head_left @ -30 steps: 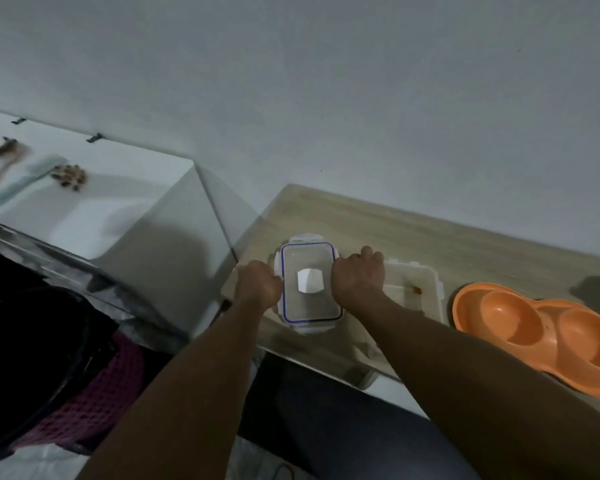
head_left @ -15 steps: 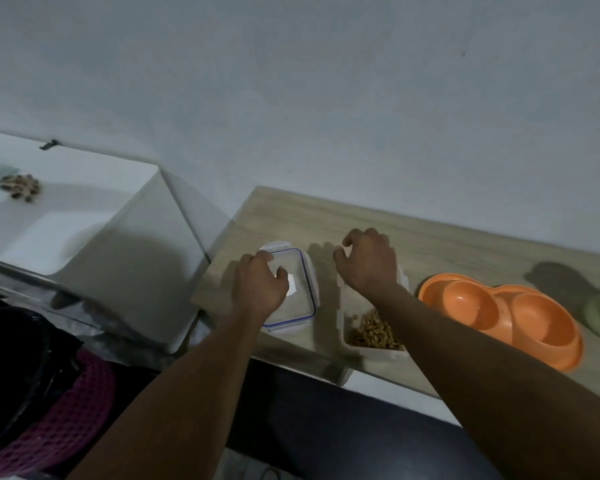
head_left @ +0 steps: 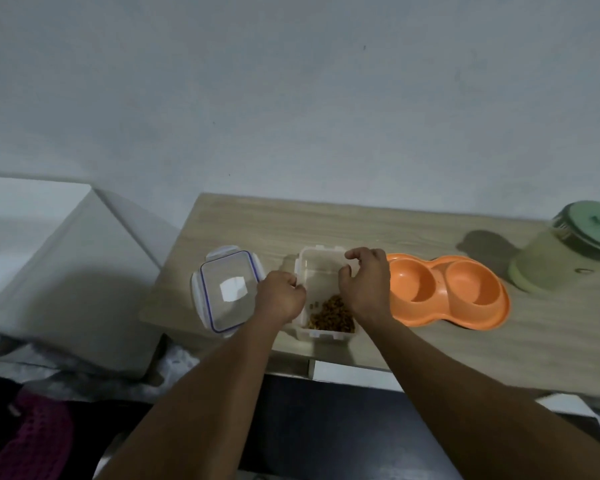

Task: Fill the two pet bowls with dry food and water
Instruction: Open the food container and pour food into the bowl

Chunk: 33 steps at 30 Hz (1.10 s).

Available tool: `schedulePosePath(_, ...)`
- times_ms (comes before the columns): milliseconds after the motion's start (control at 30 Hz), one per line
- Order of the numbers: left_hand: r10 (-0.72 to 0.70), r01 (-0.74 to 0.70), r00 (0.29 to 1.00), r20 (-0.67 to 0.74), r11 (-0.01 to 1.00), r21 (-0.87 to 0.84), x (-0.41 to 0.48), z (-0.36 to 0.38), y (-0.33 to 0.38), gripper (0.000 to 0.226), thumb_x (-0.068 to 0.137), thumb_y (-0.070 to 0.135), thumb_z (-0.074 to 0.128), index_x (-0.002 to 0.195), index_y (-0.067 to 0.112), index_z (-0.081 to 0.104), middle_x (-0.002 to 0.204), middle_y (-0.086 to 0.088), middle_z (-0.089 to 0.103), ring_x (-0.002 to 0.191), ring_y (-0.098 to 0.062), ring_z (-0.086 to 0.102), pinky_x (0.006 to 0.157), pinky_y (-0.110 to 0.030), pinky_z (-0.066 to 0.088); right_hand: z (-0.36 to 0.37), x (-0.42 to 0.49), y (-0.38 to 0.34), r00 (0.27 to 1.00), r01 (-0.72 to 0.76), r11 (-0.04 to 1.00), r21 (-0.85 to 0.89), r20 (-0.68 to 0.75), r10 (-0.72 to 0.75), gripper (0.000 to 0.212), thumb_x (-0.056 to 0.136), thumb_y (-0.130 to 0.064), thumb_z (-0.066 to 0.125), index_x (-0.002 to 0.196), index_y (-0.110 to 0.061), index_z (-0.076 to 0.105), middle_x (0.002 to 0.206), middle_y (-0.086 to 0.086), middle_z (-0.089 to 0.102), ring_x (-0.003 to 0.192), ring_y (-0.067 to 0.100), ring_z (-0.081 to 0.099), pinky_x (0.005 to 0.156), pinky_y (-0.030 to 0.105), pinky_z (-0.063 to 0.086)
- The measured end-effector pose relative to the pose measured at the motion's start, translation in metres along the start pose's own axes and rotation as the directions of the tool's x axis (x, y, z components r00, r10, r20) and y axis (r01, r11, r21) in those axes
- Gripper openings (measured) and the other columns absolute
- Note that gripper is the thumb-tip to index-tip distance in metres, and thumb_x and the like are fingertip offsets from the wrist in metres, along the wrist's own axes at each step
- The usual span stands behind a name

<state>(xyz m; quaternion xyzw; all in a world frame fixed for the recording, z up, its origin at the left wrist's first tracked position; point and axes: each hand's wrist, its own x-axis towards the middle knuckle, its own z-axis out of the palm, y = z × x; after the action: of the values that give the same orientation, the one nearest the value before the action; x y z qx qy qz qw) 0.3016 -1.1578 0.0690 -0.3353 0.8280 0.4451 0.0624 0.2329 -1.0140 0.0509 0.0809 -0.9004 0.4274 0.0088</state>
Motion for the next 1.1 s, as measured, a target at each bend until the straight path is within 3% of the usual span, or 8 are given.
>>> schedulePosePath(167,-0.019,0.016,0.998,-0.057,0.999,-0.042,-0.004,-0.009,0.017,0.030,0.092,0.015,0.059,0.063,0.025,0.054,0.092,-0.012,0.070,0.085,-0.032,0.067,0.078,-0.041,0.061,-0.016,0.004,-0.002,0.999,-0.041,0.991,0.130,-0.012,0.043,0.030,0.091,-0.010,0.061,0.121,-0.012,0.064,0.122,0.007,0.060,0.108,0.020,0.059,0.092,0.031,0.047)
schedulePosePath(333,-0.017,-0.010,0.989,-0.146,0.983,-0.182,0.000,-0.017,0.082,0.015,0.092,0.017,0.061,0.098,0.011,0.073,0.092,-0.005,0.067,0.067,-0.021,0.059,0.039,-0.018,0.040,-0.072,0.033,-0.021,0.981,-0.191,0.852,0.487,0.070,0.180,0.016,0.091,-0.028,0.067,0.101,-0.019,0.076,0.100,-0.002,0.075,0.099,0.013,0.068,0.093,0.038,0.053)
schedulePosePath(500,-0.081,0.031,0.993,-0.087,0.884,-0.467,0.002,0.014,0.143,0.021,0.080,0.007,0.062,0.099,0.002,0.069,0.095,-0.012,0.071,0.067,-0.027,0.070,0.053,-0.035,0.061,-0.130,0.039,-0.006,0.932,-0.360,0.635,0.684,0.236,0.274,0.047,0.076,-0.063,0.072,0.110,-0.029,0.071,0.129,-0.002,0.068,0.124,0.022,0.059,0.100,0.052,0.047)
schedulePosePath(700,0.063,-0.049,0.998,0.015,0.884,-0.464,-0.015,0.081,0.169,0.016,0.089,0.029,0.061,0.078,0.018,0.064,0.080,-0.005,0.068,0.068,-0.027,0.068,0.066,-0.038,0.061,-0.158,0.021,0.028,0.895,-0.333,0.469,0.818,0.118,0.430,0.036,0.093,-0.037,0.069,0.127,-0.032,0.058,0.117,0.016,0.067,0.104,0.037,0.069,0.087,0.066,0.055)
schedulePosePath(800,0.068,-0.057,0.998,0.016,0.924,-0.377,-0.016,0.099,0.153,0.037,0.095,0.044,0.045,0.097,0.019,0.071,0.103,-0.006,0.072,0.096,-0.031,0.067,0.086,-0.038,0.054,-0.174,0.013,0.047,0.853,-0.280,0.487,0.827,-0.019,0.522,0.032,0.097,-0.030,0.062,0.129,-0.029,0.060,0.115,0.011,0.067,0.109,0.035,0.067,0.080,0.052,0.061)
schedulePosePath(867,0.028,-0.030,1.000,-0.012,0.966,-0.256,-0.006,0.107,0.127,0.038,0.096,0.036,0.045,0.113,0.012,0.068,0.118,-0.010,0.068,0.111,-0.033,0.061,0.087,-0.034,0.047,-0.190,0.007,0.062,0.866,-0.226,0.610,0.759,-0.130,0.482,0.028,0.098,-0.028,0.059,0.125,-0.028,0.062,0.112,-0.001,0.068,0.109,0.026,0.066,0.076,0.045,0.060)
schedulePosePath(1000,-0.064,0.067,0.995,0.082,0.997,-0.041,0.008,0.124,0.074,0.032,0.078,0.030,0.061,0.095,0.004,0.070,0.097,-0.017,0.073,0.091,-0.037,0.069,0.079,-0.039,0.057,-0.215,0.003,0.082,0.916,-0.179,0.835,0.521,-0.222,0.334,0.035,0.088,-0.043,0.064,0.122,-0.033,0.065,0.116,-0.001,0.069,0.110,0.020,0.067,0.086,0.053,0.060)
schedulePosePath(1100,-0.074,0.079,0.994,0.079,0.994,-0.069,0.008,0.128,0.062,0.015,0.078,0.023,0.067,0.086,0.011,0.070,0.084,-0.009,0.073,0.081,-0.032,0.070,0.075,-0.035,0.058,-0.221,0.002,0.085,0.939,-0.152,0.909,0.388,-0.229,0.255,0.041,0.083,-0.047,0.064,0.121,-0.033,0.066,0.116,-0.003,0.070,0.107,0.016,0.068,0.087,0.049,0.061)
